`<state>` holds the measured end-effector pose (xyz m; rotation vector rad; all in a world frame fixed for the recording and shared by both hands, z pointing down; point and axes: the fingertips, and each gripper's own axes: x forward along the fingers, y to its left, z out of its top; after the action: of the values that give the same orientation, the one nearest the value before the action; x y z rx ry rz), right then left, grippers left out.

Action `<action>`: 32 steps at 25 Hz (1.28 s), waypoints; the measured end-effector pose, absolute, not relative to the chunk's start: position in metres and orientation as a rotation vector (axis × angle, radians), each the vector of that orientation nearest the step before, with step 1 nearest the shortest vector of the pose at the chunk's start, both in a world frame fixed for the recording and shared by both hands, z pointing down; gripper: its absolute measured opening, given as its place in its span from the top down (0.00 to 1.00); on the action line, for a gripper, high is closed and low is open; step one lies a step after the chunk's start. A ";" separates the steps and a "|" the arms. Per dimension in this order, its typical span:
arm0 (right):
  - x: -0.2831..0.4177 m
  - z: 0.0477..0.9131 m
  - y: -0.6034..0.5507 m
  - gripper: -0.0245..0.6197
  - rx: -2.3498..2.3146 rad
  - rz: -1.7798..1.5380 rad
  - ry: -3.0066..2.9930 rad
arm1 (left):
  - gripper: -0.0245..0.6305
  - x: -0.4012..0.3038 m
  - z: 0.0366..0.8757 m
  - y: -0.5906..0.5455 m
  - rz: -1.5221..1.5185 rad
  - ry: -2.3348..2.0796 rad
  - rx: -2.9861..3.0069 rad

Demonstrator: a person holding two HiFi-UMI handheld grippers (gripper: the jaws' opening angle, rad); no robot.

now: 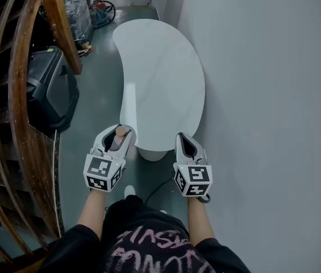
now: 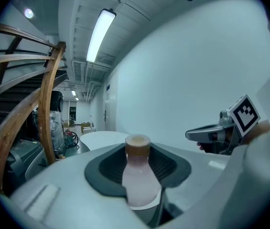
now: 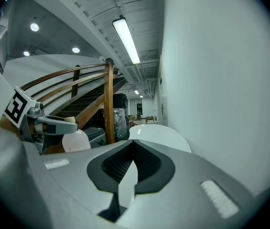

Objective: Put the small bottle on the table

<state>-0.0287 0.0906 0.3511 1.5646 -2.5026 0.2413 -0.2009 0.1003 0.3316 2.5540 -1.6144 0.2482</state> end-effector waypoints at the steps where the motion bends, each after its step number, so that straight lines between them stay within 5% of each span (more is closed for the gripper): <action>1: -0.032 0.352 0.086 0.95 1.574 0.245 -2.497 | 0.74 -0.203 0.332 0.095 0.253 -1.601 2.564; 32: -0.052 0.341 0.044 0.95 1.819 0.242 -2.363 | 0.74 -0.227 0.325 0.016 0.265 -1.364 2.726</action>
<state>-0.0521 0.0443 0.3415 1.8192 -2.3634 0.2417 -0.2268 0.0163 0.3252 2.7258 -1.3641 0.2649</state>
